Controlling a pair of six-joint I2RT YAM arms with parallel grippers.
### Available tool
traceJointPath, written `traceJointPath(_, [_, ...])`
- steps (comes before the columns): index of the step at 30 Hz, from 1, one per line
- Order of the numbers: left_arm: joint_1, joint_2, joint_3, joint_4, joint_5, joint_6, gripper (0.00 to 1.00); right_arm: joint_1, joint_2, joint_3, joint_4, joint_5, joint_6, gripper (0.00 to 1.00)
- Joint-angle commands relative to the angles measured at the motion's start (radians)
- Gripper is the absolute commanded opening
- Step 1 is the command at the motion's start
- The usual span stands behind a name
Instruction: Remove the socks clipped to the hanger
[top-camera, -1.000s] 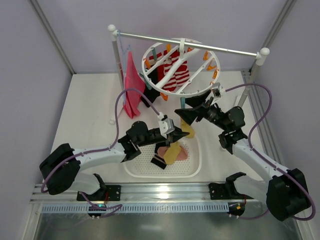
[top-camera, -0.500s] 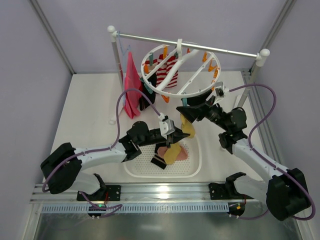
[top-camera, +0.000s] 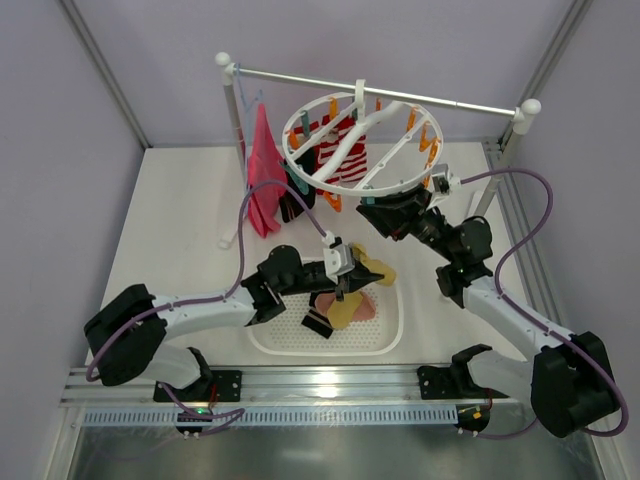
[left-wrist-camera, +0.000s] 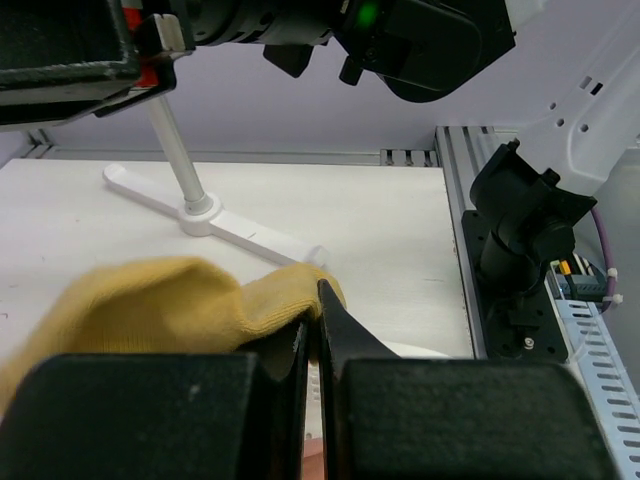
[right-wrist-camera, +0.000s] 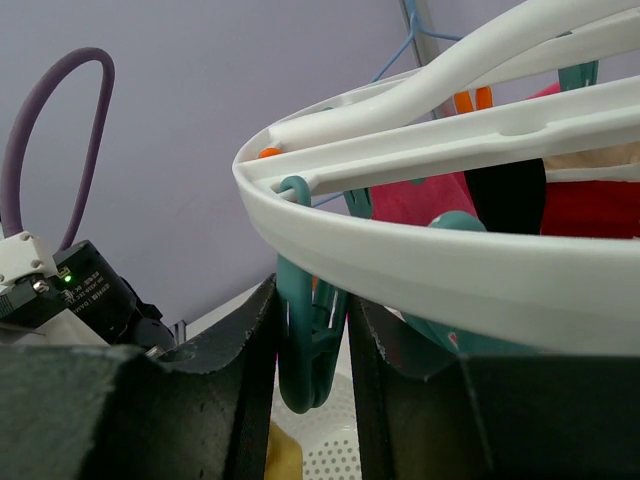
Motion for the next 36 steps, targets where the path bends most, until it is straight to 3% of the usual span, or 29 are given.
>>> traceJointPath(1, [-0.012, 0.01, 0.033, 0.003, 0.016, 0.01, 0.0, -0.002, -0.01, -0.014, 0.085, 0.016, -0.008, 0.04])
traceJointPath(8, [-0.019, 0.009, 0.034, -0.012, -0.002, 0.016, 0.0, -0.004, -0.027, -0.029, 0.093, 0.023, -0.019, 0.04])
traceJointPath(9, [-0.019, 0.003, 0.034, -0.014, -0.005, 0.016, 0.0, -0.002, -0.031, -0.03, 0.086, 0.021, -0.025, 0.09])
traceJointPath(11, [-0.021, -0.007, 0.03, -0.025, -0.017, 0.016, 0.0, -0.002, -0.056, -0.035, 0.058, 0.027, -0.037, 0.28])
traceJointPath(12, [-0.021, -0.01, 0.031, -0.035, -0.036, 0.016, 0.0, -0.002, -0.066, -0.038, 0.049, 0.03, -0.046, 0.58])
traceJointPath(13, [-0.021, -0.019, 0.034, -0.048, -0.046, 0.016, 0.0, -0.002, -0.077, -0.041, 0.037, 0.033, -0.063, 0.7])
traceJointPath(16, [-0.021, -0.039, 0.053, -0.12, -0.111, 0.016, 0.0, -0.002, -0.132, -0.058, -0.019, 0.052, -0.107, 0.9])
traceJointPath(23, [-0.024, -0.102, 0.074, -0.32, -0.324, 0.016, 0.0, -0.001, -0.264, -0.124, -0.14, 0.141, -0.186, 0.96])
traceJointPath(28, [-0.027, -0.175, 0.01, -0.477, -0.512, -0.093, 0.0, -0.001, -0.335, -0.142, -0.277, 0.213, -0.255, 1.0])
traceJointPath(36, [-0.065, -0.232, -0.082, -0.614, -0.861, -0.258, 0.0, 0.001, -0.49, -0.181, -0.522, 0.521, -0.394, 1.0])
